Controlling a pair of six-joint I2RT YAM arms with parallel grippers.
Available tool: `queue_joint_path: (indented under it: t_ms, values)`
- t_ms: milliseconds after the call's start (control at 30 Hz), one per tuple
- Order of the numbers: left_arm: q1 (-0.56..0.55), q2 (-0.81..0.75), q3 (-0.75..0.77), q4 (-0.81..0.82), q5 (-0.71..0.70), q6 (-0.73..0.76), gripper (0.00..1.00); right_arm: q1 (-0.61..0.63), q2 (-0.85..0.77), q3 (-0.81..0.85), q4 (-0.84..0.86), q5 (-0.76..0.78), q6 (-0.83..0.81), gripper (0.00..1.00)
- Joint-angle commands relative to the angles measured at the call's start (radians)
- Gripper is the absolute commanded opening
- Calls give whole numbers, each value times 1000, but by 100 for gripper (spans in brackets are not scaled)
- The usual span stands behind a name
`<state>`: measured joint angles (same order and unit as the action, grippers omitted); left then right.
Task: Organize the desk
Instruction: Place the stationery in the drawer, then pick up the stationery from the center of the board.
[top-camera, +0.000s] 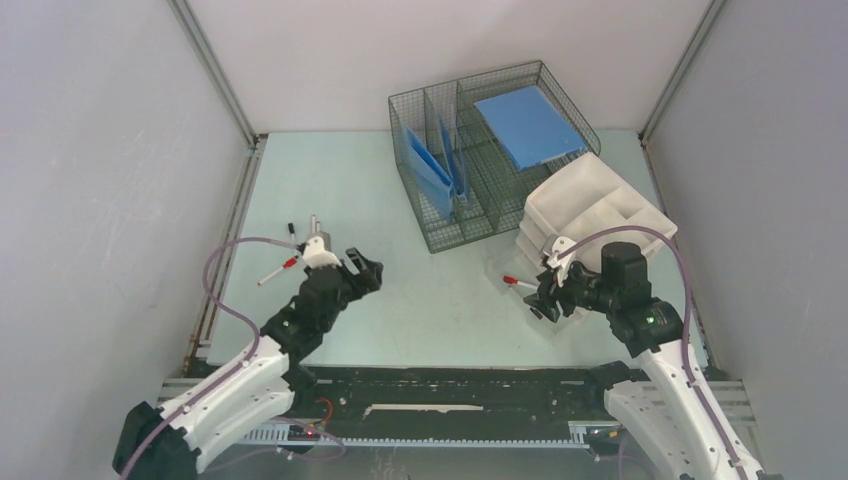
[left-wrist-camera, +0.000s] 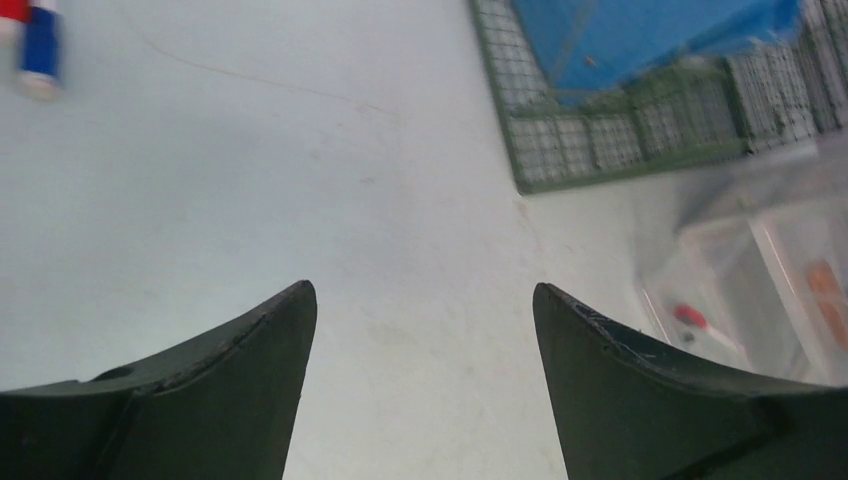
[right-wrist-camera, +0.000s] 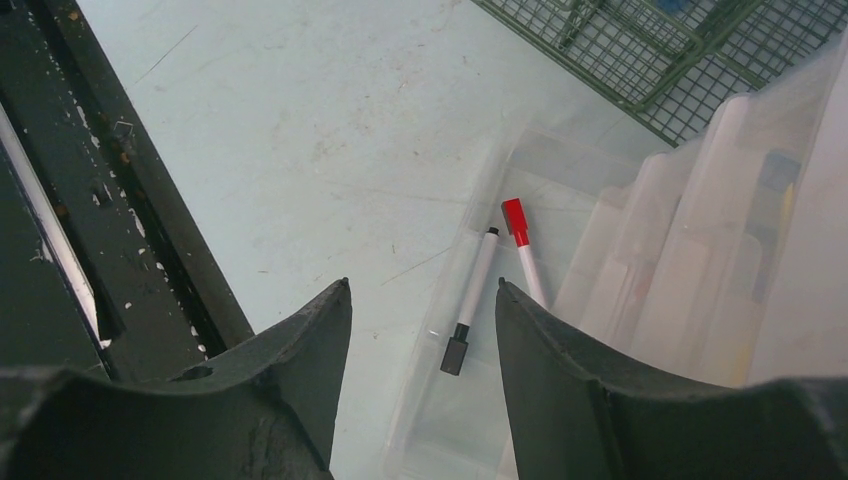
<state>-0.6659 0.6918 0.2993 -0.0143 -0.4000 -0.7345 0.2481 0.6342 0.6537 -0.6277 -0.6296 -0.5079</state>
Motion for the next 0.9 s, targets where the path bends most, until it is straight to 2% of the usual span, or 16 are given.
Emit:
queue_joint_path:
  t_ms: [0, 133, 300, 433, 600, 867]
  values:
    - [223, 99, 100, -46, 193, 20, 85, -6, -15, 37, -10, -25, -24, 63]
    - [389, 297, 226, -85, 246, 73, 83, -6, -25, 36, -11, -27, -27, 63]
    - [505, 568, 423, -186, 274, 123, 67, -7, -34, 40, -16, -27, -29, 63]
    - [528, 713, 536, -247, 237, 160, 55, -7, -39, 40, -18, -29, -32, 63]
    - [547, 827, 630, -318, 182, 188, 44, -6, -38, 40, -20, -28, -37, 63]
    - [611, 955, 738, -360, 223, 205, 39, -6, -35, 40, -23, -30, -39, 64]
